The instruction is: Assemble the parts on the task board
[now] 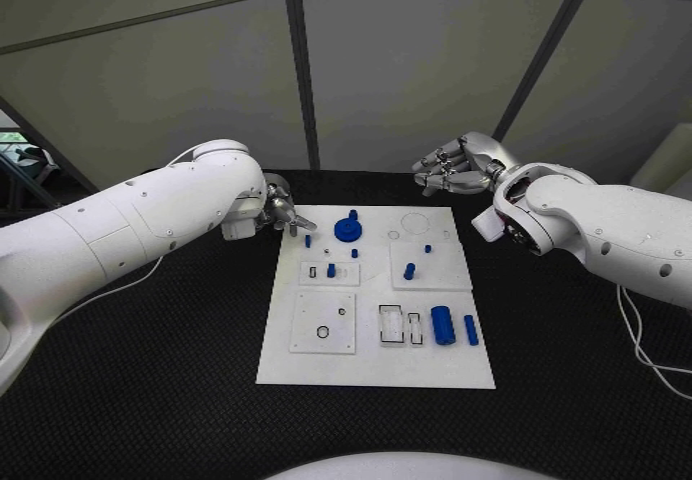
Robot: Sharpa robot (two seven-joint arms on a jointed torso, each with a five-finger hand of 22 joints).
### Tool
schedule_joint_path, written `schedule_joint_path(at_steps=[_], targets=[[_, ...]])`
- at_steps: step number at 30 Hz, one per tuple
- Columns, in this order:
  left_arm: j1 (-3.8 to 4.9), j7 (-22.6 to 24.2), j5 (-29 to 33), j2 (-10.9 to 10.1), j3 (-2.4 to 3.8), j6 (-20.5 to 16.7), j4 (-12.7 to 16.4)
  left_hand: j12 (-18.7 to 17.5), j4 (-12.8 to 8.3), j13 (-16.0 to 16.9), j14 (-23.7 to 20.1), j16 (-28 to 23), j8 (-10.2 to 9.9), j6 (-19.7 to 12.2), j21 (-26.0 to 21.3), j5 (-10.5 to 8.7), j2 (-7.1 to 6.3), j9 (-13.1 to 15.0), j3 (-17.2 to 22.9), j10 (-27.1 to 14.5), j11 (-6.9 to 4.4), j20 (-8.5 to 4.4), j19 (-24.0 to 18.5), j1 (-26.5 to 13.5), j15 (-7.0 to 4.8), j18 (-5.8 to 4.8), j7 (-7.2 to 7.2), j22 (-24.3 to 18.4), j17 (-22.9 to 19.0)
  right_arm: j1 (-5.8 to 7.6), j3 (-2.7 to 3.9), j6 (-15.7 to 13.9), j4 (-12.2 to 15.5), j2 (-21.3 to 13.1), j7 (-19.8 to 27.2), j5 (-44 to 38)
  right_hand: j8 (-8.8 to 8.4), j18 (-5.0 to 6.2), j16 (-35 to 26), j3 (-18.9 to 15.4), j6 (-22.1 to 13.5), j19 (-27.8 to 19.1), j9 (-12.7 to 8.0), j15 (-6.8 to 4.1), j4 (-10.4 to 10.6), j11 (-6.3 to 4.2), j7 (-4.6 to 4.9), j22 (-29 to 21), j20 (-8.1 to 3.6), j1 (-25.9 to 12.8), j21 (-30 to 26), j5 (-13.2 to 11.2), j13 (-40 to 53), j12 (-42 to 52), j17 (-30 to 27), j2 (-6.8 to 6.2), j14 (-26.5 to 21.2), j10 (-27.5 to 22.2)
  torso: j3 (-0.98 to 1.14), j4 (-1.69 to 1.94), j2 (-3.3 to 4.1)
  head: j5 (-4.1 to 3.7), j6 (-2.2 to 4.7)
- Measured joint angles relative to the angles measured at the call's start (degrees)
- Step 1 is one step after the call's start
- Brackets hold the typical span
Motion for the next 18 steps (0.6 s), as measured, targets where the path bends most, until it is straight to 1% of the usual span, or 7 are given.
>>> schedule_joint_path(at_steps=[2, 5, 7, 10, 12, 18], targets=[[-0.02, 0.00, 0.00, 0.16, -0.02, 0.18, 0.00, 0.09, -0.15, 0.16, 0.00, 0.00, 0.36, 0.20, 0.14, 0.00, 0.00, 0.08, -0.15, 0.09, 0.08, 0.00, 0.00, 0.00, 0.00, 0.00, -0.20, 0.17, 0.00, 0.00, 0.00, 0.00, -0.01, 0.05, 0.00, -0.03, 0.00, 0.00, 0.00, 0.00, 0.00, 0.00, 0.00, 0.00, 0.00, 0.00, 0.00, 0.00, 0.00, 0.00, 0.00, 0.00, 0.00, 0.00, 0.00, 0.00, 0.00, 0.00, 0.00, 0.00, -0.02, 0.03, -0.07], [-0.03, 0.00, 0.00, 0.32, -0.04, 0.39, 0.05, 0.09, -0.15, 0.18, 0.00, 0.00, 0.36, 0.20, 0.22, 0.00, 0.00, 0.14, -0.15, 0.08, 0.08, 0.00, 0.00, 0.00, 0.00, -0.01, -0.19, 0.17, 0.00, 0.00, 0.00, 0.00, -0.04, 0.11, 0.00, -0.05, 0.00, 0.01, 0.00, 0.00, 0.00, 0.00, 0.00, 0.00, 0.00, 0.00, 0.00, 0.00, 0.00, 0.00, 0.00, 0.00, 0.00, 0.00, 0.00, 0.00, 0.00, 0.00, -0.01, 0.00, -0.04, 0.09, -0.13], [-0.04, 0.00, 0.00, 0.45, -0.10, 0.53, 0.07, 0.09, -0.15, 0.18, 0.00, 0.00, 0.36, 0.19, 0.22, 0.00, 0.00, 0.14, -0.15, 0.29, -0.12, -0.15, 0.27, 0.00, 0.00, 0.01, -0.20, 0.24, 0.00, 0.00, 0.00, 0.00, -0.04, 0.14, 0.00, -0.06, 0.00, 0.00, 0.00, 0.00, 0.00, 0.00, 0.00, 0.00, 0.00, 0.00, 0.00, 0.01, 0.00, 0.00, 0.00, 0.00, 0.00, 0.00, 0.00, 0.00, 0.00, 0.00, -0.01, 0.00, -0.04, 0.14, -0.14], [-0.10, 0.00, 0.00, 0.61, -0.18, 0.69, 0.08, 0.09, -0.15, 0.18, 0.00, 0.00, 0.36, 0.41, 0.22, 0.00, 0.00, 0.21, -0.15, 0.29, -0.12, 0.00, 0.41, 0.00, 0.00, 0.02, -0.41, 0.26, 0.00, 0.00, 0.00, 0.01, -0.04, 0.16, 0.00, -0.08, 0.00, 0.00, 0.00, 0.00, 0.00, 0.00, -0.01, 0.00, 0.00, 0.00, 0.00, 0.01, 0.00, 0.00, 0.00, 0.00, 0.00, 0.00, 0.00, 0.00, 0.00, 0.00, -0.01, 0.00, -0.05, 0.15, -0.15], [-0.15, 0.00, 0.00, 0.74, -0.23, 0.81, 0.08, 0.09, -0.21, 0.18, 0.00, 0.00, 0.63, 0.60, 0.22, 0.00, 0.00, 0.25, -0.21, 0.29, -0.12, 0.00, 0.41, 0.00, 0.00, 0.03, -0.20, 0.26, 0.00, 0.00, 0.00, 0.01, -0.04, 0.17, 0.00, -0.09, 0.00, 0.00, 0.00, 0.00, 0.00, 0.00, -0.01, 0.00, 0.00, 0.00, 0.00, 0.01, 0.00, 0.00, 0.00, 0.00, 0.00, 0.00, 0.00, 0.00, 0.00, 0.00, -0.01, -0.01, -0.05, 0.15, -0.15], [-0.45, 0.04, 0.01, 1.11, -0.33, 1.19, 0.03, 0.30, -0.39, 0.25, 0.00, 0.21, 1.19, 1.01, 0.44, 0.00, 0.01, 0.60, -0.39, 0.50, -0.33, 0.00, 0.40, 0.01, -0.41, 0.03, -0.60, 0.48, 0.00, 0.01, 0.00, 0.02, -0.01, 0.19, 0.00, -0.12, 0.00, 0.01, 0.00, 0.00, 0.00, 0.00, -0.01, 0.21, 0.00, 0.00, 0.00, 0.01, 0.00, 0.00, 0.00, 0.00, -0.05, 0.00, 0.01, 0.00, -0.21, 0.00, -0.01, -0.04, -0.07, 0.01, -0.08]])
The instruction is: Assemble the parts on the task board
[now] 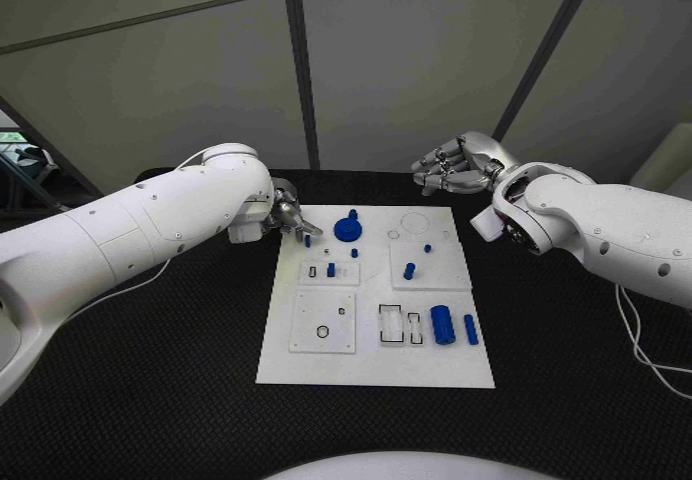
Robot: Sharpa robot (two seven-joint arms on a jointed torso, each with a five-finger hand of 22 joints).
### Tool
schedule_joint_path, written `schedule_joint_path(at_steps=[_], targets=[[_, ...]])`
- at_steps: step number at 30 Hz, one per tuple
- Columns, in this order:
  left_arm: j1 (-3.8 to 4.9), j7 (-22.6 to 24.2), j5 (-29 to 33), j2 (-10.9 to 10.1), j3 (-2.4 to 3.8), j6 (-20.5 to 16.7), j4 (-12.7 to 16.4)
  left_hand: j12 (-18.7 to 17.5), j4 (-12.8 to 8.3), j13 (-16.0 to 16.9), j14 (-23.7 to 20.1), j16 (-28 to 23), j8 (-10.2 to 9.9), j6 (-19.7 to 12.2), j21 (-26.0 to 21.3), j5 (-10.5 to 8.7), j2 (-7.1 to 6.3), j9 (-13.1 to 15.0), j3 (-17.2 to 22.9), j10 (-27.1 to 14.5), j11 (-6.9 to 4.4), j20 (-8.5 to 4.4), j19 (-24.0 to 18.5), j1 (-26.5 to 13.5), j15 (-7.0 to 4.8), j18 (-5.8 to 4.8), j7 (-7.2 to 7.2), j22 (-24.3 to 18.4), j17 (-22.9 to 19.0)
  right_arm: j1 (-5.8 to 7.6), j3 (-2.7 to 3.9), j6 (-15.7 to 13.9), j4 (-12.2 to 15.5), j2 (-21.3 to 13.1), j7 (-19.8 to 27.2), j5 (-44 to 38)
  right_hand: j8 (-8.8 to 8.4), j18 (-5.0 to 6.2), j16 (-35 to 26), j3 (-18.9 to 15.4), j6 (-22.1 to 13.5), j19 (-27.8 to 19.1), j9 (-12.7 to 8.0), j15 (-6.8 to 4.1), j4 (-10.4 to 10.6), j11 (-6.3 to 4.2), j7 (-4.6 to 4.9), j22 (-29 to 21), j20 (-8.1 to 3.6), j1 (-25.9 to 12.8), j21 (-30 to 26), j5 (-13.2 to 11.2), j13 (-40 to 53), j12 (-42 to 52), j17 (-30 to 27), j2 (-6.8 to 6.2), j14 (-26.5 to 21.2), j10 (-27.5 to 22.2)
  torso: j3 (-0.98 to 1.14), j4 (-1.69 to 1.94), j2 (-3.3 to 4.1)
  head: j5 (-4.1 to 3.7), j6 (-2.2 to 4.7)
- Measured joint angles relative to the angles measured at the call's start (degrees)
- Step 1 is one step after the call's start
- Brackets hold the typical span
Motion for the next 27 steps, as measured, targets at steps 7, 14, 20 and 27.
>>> schedule_joint_path(at_steps=[7, 14, 20, 27], targets=[[-0.14, 0.02, 0.02, 0.28, -0.02, 0.27, -0.44, 0.00, 0.00, 0.11, 0.00, 0.00, 0.32, 0.20, 0.00, 0.23, 0.59, 0.29, 0.00, 0.20, -0.20, 0.00, 0.00, 0.60, 0.00, 0.00, -0.20, 0.06, 0.00, 0.00, 0.00, 0.01, 0.07, -0.01, 0.00, -0.01, 0.00, -0.01, 0.00, 0.00, 0.00, 0.00, 0.00, 0.00, 0.00, 0.00, 0.00, 0.00, 0.00, 0.00, 0.00, 0.00, 0.00, 0.00, 0.00, 0.00, 0.00, 0.00, 0.02, -0.03, -0.02, -0.16, 0.05], [-0.19, 0.02, -0.35, 0.40, -0.02, 0.28, -0.96, 0.00, 0.00, 0.10, 0.00, 0.00, 0.55, 0.21, 0.00, 0.23, 0.71, 0.52, 0.00, 0.20, -0.20, -0.21, 0.20, 1.23, 0.00, 0.00, -0.21, 0.10, 0.00, 0.00, 0.00, 0.01, 0.15, -0.07, 0.00, -0.10, 0.00, -0.01, 0.00, 0.00, 0.00, 0.00, -0.01, 0.00, 0.00, 0.00, 0.00, -0.04, 0.00, 0.00, 0.00, 0.00, 0.01, 0.00, -0.04, 0.00, 0.00, 0.00, 0.03, -0.03, -0.04, -0.23, 0.15], [-0.21, 0.02, -0.84, 0.44, -0.02, 0.08, -1.07, 0.00, -0.18, 0.10, 0.20, 0.00, 0.97, 0.21, 0.00, 0.23, 1.41, 0.81, 0.18, 0.19, -0.19, -0.21, 0.20, 1.89, -0.20, 0.00, -0.21, 0.15, 0.00, 0.00, 0.00, 0.01, 0.20, -0.11, 0.00, -0.24, 0.00, -0.01, 0.00, 0.00, 0.00, 0.00, -0.01, 0.00, 0.00, 0.00, 0.00, -0.04, 0.00, 0.00, 0.00, 0.00, 0.01, 0.00, -0.04, 0.00, 0.00, 0.00, 0.03, -0.01, -0.04, -0.23, 0.21], [-0.26, 0.02, -1.03, 0.55, -0.02, -0.27, -1.04, 0.18, -0.64, 0.09, -0.01, 0.00, 1.83, 0.20, 0.00, 0.23, 1.46, 1.35, 0.64, 0.40, -0.40, -0.20, 0.20, 3.19, -0.40, 0.00, -0.21, 0.29, 0.00, 0.00, 0.00, 0.02, 0.21, -0.09, 0.00, -0.31, 0.00, -0.01, 0.00, 0.00, 0.00, 0.00, 0.03, 0.00, 0.00, 0.00, 0.00, -0.03, 0.00, 0.00, 0.00, 0.00, 0.01, 0.00, -0.04, 0.00, 0.00, 0.00, 0.01, 0.03, -0.03, -0.23, 0.11]])
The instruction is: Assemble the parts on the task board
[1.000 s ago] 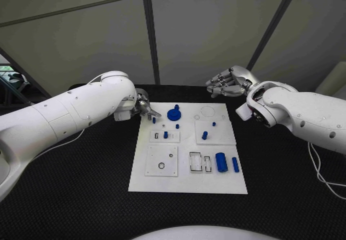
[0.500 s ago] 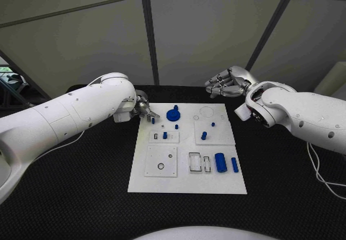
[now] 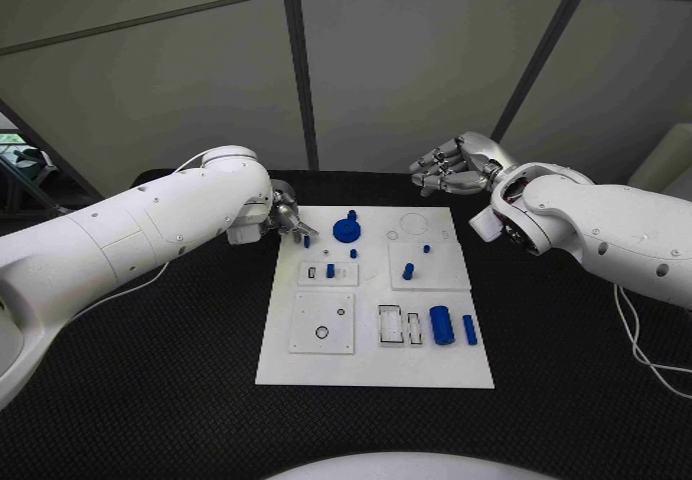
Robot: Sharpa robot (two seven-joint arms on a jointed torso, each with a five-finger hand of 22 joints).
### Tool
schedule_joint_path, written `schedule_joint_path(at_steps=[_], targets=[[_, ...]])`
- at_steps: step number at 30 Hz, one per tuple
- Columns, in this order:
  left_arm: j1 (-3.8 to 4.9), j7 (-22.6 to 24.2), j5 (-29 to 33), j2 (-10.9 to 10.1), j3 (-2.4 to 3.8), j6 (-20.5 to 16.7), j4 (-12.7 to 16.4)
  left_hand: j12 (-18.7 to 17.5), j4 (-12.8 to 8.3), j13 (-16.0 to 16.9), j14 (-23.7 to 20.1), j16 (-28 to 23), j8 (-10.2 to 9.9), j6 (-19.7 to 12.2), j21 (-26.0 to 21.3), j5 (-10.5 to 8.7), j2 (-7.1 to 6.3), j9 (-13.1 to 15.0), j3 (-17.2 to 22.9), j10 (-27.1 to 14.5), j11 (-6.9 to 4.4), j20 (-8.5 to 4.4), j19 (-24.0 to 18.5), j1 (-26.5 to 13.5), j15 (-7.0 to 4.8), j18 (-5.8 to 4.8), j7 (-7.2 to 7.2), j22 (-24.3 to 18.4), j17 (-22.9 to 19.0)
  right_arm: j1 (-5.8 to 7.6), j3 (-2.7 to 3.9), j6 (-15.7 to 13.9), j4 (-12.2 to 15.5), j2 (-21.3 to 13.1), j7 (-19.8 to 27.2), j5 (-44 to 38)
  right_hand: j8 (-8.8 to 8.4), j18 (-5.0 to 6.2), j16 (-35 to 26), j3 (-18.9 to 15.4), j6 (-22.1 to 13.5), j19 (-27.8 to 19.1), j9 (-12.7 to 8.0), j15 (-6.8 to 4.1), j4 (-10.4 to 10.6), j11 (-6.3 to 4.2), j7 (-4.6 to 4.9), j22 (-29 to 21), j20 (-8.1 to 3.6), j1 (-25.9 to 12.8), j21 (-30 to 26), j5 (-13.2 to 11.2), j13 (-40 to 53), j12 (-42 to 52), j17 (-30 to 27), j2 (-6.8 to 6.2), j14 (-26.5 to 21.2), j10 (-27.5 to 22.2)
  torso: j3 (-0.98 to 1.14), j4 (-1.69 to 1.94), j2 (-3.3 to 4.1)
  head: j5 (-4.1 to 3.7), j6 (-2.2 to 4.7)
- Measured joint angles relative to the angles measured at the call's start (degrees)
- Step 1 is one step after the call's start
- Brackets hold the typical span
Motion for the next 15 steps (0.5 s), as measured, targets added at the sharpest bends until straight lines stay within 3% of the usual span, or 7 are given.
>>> schedule_joint_path(at_steps=[6, 15], targets=[[-0.06, 0.00, -0.01, 0.05, 0.00, -0.19, -0.04, 0.00, -0.47, -0.05, 0.00, 0.00, 0.65, 0.00, 0.00, 0.00, -0.11, 0.34, 0.48, 0.00, 0.00, 0.00, 0.00, 1.06, 0.00, 0.00, 0.00, 0.08, 0.00, 0.00, 0.00, 0.03, -0.02, 0.04, 0.00, -0.05, 0.00, 0.00, 0.00, 0.00, 0.00, 0.00, 0.00, 0.00, 0.00, 0.00, 0.00, 0.00, 0.00, 0.00, 0.00, 0.00, 0.00, 0.00, 0.00, 0.00, 0.00, 0.00, 0.00, 0.01, 0.00, 0.14, 0.04], [-0.14, 0.33, 0.19, 0.05, 0.00, -0.28, 0.04, 0.00, -0.94, -0.05, 0.00, 0.00, 1.15, -0.21, 0.00, 0.00, 0.78, 0.82, 1.44, 0.21, -0.21, -0.21, 0.21, 2.39, 0.00, 0.01, -0.21, 0.34, 0.00, 0.00, 0.00, 0.08, -0.04, 0.12, -0.01, -0.08, 0.00, 0.00, 0.00, 0.17, 0.00, 0.00, 0.00, -0.21, 0.17, 0.00, 0.00, -0.05, 0.00, 0.00, 0.00, 0.00, 0.01, 0.00, -0.05, 0.00, -0.21, 0.00, -0.01, 0.02, 0.02, 0.24, -0.03]])
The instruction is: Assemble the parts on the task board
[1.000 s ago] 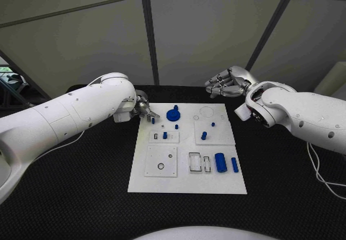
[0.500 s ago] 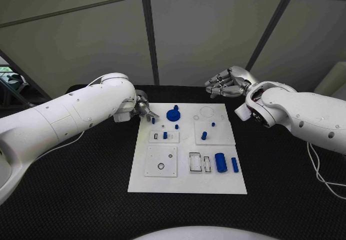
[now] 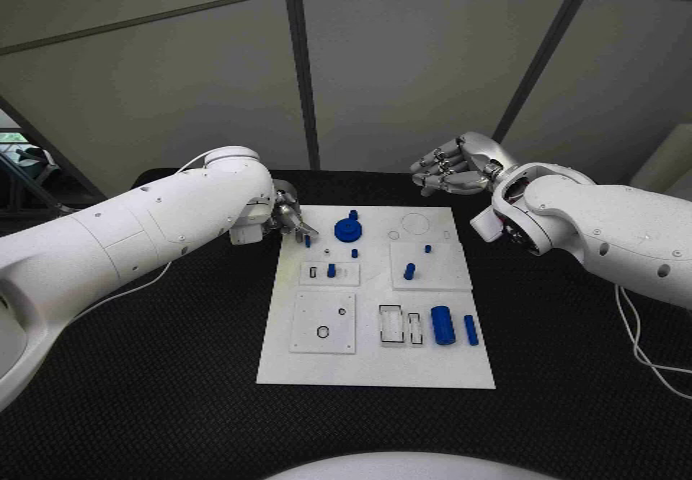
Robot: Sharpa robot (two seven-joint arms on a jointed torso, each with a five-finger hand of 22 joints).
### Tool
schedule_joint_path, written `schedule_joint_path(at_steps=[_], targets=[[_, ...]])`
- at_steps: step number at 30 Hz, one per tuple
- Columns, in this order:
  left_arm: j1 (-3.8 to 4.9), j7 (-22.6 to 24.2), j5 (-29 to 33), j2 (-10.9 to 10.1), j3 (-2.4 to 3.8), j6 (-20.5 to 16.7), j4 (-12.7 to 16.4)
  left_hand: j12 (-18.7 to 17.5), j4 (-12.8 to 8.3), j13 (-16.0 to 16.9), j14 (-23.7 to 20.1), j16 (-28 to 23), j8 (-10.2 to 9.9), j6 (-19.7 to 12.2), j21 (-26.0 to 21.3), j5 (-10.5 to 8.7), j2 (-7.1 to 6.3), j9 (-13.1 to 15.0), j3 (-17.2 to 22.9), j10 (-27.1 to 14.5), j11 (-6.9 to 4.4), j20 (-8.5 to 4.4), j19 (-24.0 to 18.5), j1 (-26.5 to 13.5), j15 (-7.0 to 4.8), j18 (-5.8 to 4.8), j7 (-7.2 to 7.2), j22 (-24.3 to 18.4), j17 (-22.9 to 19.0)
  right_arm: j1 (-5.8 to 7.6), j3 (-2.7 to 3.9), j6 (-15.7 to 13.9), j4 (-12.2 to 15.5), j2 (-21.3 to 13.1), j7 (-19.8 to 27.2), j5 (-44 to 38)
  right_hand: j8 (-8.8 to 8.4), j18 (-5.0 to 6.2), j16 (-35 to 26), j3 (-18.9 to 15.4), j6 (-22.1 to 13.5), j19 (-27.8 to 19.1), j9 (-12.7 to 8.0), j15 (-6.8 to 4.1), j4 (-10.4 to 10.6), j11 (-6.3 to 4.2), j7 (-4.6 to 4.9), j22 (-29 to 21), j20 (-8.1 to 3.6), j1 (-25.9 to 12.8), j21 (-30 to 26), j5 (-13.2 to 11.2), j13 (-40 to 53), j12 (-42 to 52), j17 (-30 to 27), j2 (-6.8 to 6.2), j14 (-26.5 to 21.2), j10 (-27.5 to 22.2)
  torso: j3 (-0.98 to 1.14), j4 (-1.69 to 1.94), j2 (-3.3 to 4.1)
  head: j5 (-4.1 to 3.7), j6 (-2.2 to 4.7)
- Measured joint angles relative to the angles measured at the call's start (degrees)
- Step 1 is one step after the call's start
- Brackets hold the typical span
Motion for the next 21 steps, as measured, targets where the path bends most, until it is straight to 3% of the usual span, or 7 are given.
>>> schedule_joint_path(at_steps=[21], targets=[[-0.02, 0.52, 0.59, 0.03, 0.00, 0.35, 0.08, 0.00, 0.24, 0.13, 0.20, 0.00, 0.66, 0.21, 0.23, 0.00, 0.45, 0.41, 0.70, 0.21, -0.21, 0.00, 0.00, 0.45, -0.20, -0.01, -0.21, 0.27, 0.00, 0.00, 0.00, 0.17, -0.04, 0.15, 0.00, -0.05, 0.00, 0.00, 0.00, 0.00, 0.00, 0.00, 0.04, 0.00, 0.00, 0.00, 0.00, 0.01, 0.00, 0.00, 0.00, 0.00, 0.01, 0.00, 0.01, 0.00, 0.00, 0.00, -0.03, 0.03, -0.01, 0.29, -0.12]])
